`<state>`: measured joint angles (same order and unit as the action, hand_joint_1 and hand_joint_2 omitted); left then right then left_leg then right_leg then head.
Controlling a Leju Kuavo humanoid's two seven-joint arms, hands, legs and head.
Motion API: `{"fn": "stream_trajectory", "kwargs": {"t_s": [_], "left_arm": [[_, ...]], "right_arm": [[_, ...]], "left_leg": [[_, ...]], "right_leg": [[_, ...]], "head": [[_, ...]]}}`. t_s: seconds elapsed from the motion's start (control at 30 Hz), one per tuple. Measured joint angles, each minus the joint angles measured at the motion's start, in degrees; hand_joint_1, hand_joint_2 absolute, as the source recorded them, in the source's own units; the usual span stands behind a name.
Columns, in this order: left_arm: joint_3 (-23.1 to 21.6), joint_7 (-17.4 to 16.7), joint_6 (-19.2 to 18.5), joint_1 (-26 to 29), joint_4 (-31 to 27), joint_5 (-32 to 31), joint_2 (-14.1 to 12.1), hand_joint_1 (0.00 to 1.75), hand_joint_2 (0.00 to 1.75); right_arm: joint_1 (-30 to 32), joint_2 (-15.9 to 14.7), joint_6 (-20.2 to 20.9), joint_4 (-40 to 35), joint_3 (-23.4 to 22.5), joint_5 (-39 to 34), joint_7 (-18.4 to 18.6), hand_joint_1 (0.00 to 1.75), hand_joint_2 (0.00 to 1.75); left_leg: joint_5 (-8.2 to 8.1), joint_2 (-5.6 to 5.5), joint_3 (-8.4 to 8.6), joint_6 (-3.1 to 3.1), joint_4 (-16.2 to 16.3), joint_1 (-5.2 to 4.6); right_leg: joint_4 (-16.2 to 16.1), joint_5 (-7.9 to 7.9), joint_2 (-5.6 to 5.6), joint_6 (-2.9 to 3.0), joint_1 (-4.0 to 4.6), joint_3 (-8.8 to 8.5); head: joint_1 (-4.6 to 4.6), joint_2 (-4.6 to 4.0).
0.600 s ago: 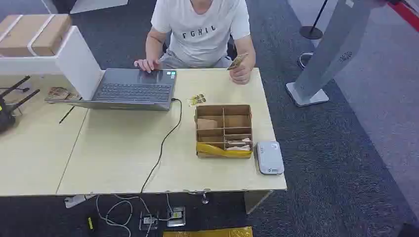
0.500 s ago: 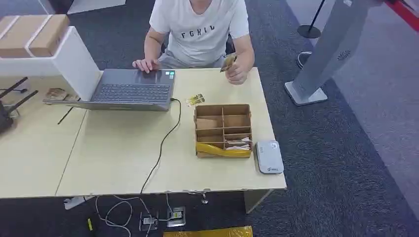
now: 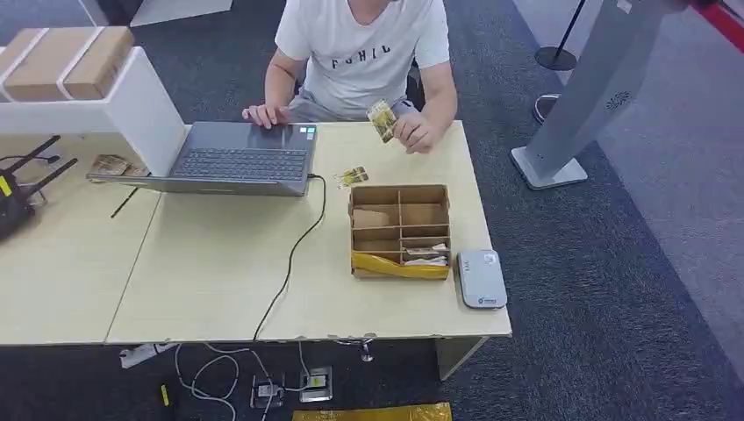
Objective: Pass the card to the sensor for recognition and then transmit it.
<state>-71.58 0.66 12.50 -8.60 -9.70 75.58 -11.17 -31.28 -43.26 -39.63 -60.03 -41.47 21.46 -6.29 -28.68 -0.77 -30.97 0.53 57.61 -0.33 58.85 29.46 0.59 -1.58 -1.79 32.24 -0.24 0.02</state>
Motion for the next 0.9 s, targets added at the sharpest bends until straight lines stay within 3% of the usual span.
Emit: {"fn": "stream_trajectory", "kwargs": {"t_s": [0.1,0.13,0.2,0.23,0.27,0.3,0.43,0.53,0.73,0.9], "left_arm": [[0.0,0.0,-0.8,0.0,0.0,-0.6,-0.4,0.0,0.0],[0.0,0.0,-1.1,-0.1,0.0,-0.8,-0.6,0.0,0.0],[0.0,0.0,-1.7,-0.1,0.0,-1.2,-1.0,0.0,0.0],[0.0,0.0,-1.8,-0.2,0.0,-1.2,-1.1,0.0,0.0],[0.0,0.0,-1.8,-0.2,0.0,-1.2,-1.2,0.0,0.0],[0.0,0.0,-2.0,-0.2,0.0,-1.3,-1.2,0.0,0.0],[-0.2,0.0,-2.3,0.0,0.0,-1.6,-1.0,0.0,0.0],[-0.2,0.2,-2.6,0.1,0.0,-1.8,-1.3,0.0,0.0],[-0.3,1.3,-3.3,-0.2,0.0,-2.4,-1.3,0.0,0.0],[-0.5,1.3,-4.0,-0.1,0.0,-3.3,-1.4,0.0,0.0]], "right_arm": [[-3.8,-3.5,2.5,-5.0,9.7,-1.4,7.8,0.0,0.0],[-6.9,-5.0,6.2,-6.3,13.3,-1.4,11.2,0.0,0.0],[-13.7,-7.9,13.9,-8.5,22.7,-0.7,14.4,0.0,0.0],[-15.8,-9.0,14.9,-9.5,26.9,-0.5,15.2,0.0,0.0],[-17.4,-9.5,14.9,-9.9,29.0,-0.4,15.7,0.0,1.75],[-18.0,-10.1,14.8,-10.8,32.8,-0.5,16.1,0.0,1.75],[-21.9,-11.5,16.0,-11.6,39.7,-1.8,15.6,0.0,1.75],[-26.3,-12.6,19.2,-13.6,50.9,-1.9,14.7,0.0,1.75],[-30.5,-10.4,29.7,-16.2,64.9,0.4,16.0,0.0,1.75],[-32.1,-7.9,36.0,-18.2,73.4,1.8,17.4,0.0,1.75]], "left_leg": [[0.0,0.03,-0.1,-0.01,0.0,-0.1],[0.0,0.03,-0.13,-0.01,0.0,-0.17],[0.06,0.04,-0.14,-0.09,0.0,-0.28],[0.08,0.02,-0.13,-0.12,0.0,-0.13],[0.11,-0.1,-0.1,-0.14,0.0,0.02],[0.22,-0.23,-0.1,-0.14,0.0,0.05],[0.39,-0.71,-0.59,-0.13,0.0,-0.11],[0.3,-0.37,-0.44,-0.21,0.0,0.14],[0.32,-0.36,-0.49,-0.25,0.0,0.27],[0.35,-0.4,-0.5,-0.28,0.0,0.3]], "right_leg": [[0.1,0.0,-0.03,0.0,-0.09,0.1],[0.2,0.0,-0.03,0.0,-0.16,0.17],[0.3,0.01,-0.04,0.01,-0.27,0.35],[0.3,0.01,-0.03,0.02,-0.14,0.32],[0.2,0.01,0.05,0.02,-0.02,0.28],[0.1,0.01,0.21,0.02,0.06,0.28],[0.2,-0.03,0.68,0.03,-0.11,0.57],[0.2,-0.02,0.29,0.04,0.13,0.51],[0.2,-0.03,0.32,0.06,0.29,0.56],[0.2,-0.04,0.34,0.09,0.31,0.59]], "head": [[0.02,0.0],[0.0,0.0],[-0.11,0.0],[0.0,0.0],[0.04,0.0],[0.02,0.0],[0.09,0.0],[-0.09,0.0],[-0.07,0.0],[-0.09,0.0]]}}
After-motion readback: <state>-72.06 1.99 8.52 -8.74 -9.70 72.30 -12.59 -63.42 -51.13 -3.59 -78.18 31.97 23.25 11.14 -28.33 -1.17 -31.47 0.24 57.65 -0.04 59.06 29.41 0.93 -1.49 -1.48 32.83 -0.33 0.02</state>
